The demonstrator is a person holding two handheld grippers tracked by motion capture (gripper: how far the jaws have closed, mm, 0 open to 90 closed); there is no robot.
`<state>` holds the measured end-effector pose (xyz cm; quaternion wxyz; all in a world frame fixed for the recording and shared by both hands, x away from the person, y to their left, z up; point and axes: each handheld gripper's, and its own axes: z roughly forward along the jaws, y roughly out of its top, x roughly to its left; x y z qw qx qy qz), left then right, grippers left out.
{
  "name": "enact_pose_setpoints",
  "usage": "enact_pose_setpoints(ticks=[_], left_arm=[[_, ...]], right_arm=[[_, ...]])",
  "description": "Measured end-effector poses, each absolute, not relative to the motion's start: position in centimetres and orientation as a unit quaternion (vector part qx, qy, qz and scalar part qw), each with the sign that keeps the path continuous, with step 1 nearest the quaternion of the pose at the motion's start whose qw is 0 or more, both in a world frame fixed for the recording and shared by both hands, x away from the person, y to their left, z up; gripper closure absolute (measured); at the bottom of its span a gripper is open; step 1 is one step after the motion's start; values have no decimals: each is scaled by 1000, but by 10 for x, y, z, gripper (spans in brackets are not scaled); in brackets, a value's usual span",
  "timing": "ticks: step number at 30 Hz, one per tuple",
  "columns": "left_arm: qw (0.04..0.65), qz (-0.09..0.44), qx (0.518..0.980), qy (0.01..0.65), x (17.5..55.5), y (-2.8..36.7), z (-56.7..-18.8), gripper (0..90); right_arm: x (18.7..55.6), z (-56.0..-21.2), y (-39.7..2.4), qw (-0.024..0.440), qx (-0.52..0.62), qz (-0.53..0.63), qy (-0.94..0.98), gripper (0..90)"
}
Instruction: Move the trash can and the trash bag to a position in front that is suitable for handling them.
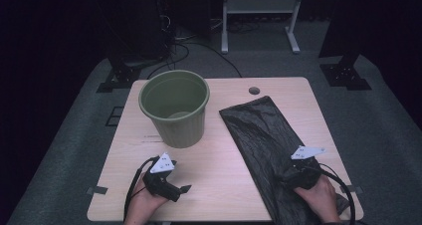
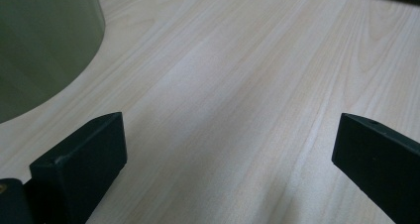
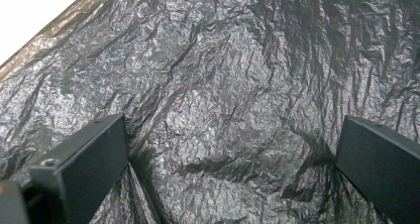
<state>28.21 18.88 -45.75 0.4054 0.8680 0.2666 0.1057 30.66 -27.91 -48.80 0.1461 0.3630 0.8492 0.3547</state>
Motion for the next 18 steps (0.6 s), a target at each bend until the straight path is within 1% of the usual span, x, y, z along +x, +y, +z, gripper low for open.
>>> enact_pose_setpoints(ticks=[18], left_arm=[[420,109,856,281,288,203,-418,0]], right_arm=[[308,-488,-279,147,365,354,849,0]])
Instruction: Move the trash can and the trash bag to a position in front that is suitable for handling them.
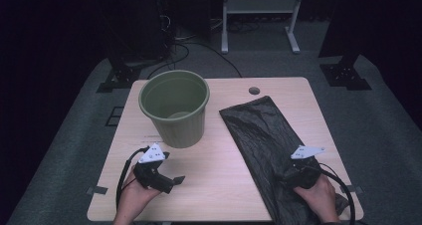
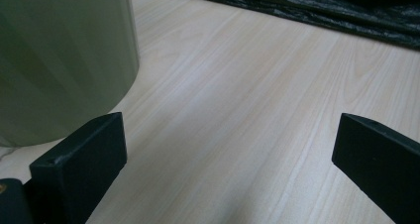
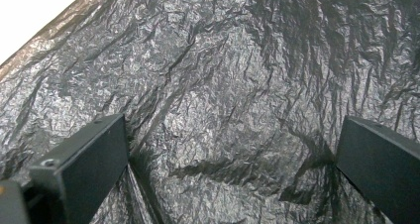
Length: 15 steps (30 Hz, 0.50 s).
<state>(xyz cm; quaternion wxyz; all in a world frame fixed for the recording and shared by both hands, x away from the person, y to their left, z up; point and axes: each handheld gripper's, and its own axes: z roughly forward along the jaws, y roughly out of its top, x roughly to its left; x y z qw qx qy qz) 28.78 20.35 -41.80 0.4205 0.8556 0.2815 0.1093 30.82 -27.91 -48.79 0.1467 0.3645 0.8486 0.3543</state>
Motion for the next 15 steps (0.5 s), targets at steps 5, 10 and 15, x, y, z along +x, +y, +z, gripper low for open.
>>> enact_pose_setpoints(ticks=[5,10,15], left_arm=[[423,111,853,284,291,207,-406,0],[422,119,853,284,296,210,-391,0],[425,124,850,284,302,214,-380,0]], right_arm=[[308,-488,-279,147,365,354,848,0],[308,-488,-279,147,365,354,848,0],[308,-488,-279,147,365,355,848,0]])
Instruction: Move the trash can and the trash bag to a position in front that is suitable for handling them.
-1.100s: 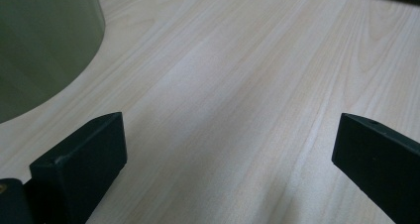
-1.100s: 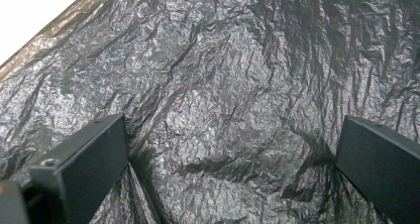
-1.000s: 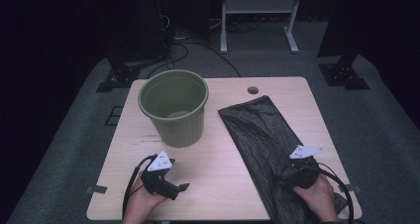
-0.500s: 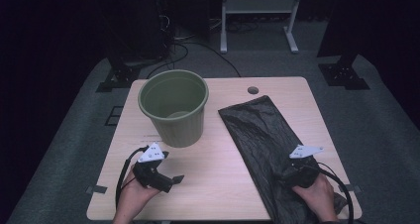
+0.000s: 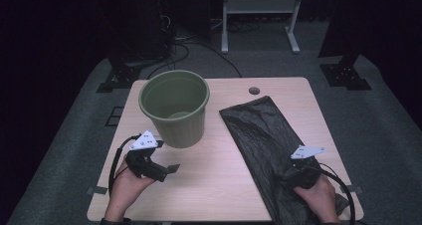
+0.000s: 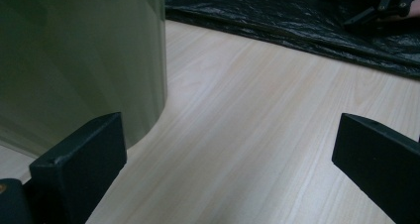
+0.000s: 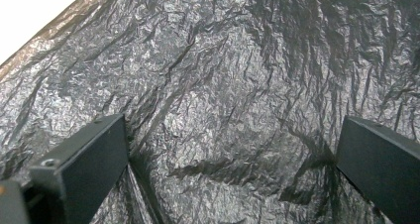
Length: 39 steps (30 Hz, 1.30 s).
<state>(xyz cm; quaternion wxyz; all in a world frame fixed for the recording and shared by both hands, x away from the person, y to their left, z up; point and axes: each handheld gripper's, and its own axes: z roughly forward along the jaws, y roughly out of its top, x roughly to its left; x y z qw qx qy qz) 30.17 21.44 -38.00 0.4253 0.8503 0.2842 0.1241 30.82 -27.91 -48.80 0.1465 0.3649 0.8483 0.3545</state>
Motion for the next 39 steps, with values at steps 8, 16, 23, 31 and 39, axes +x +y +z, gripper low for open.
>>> enact_pose_setpoints(ticks=[8,16,23,31,39], left_arm=[[429,137,846,287,309,220,-362,0],[431,151,841,289,313,226,-338,0],[429,159,839,295,316,231,-317,0],[439,170,832,295,326,238,-294,0],[448,180,824,296,343,245,-279,0]], right_arm=[[308,-488,-279,147,365,354,848,0],[308,-488,-279,147,365,354,848,0],[308,-488,-279,146,365,354,848,0],[308,-488,-279,146,365,354,848,0],[308,-488,-279,146,365,355,848,0]])
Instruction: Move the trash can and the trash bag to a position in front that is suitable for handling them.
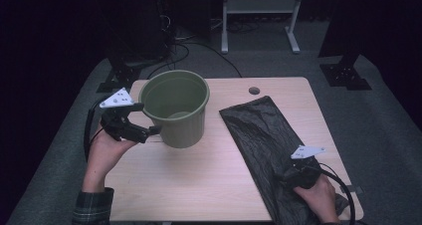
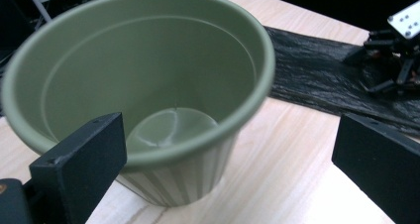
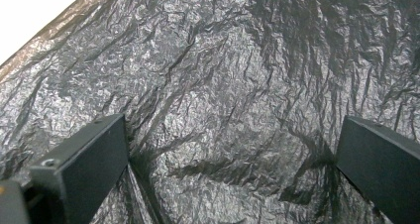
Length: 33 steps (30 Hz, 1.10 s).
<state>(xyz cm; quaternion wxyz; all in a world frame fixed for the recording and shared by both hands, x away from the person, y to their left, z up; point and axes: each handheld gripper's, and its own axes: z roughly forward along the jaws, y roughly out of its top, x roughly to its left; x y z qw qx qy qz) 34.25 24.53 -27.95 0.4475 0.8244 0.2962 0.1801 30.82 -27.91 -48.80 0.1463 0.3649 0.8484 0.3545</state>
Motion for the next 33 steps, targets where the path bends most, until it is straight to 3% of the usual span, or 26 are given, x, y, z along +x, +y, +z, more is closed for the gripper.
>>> enact_pose_setpoints(ticks=[33], left_arm=[[420,181,818,350,427,275,-304,0]], right_arm=[[308,-488,-279,147,365,355,848,0]])
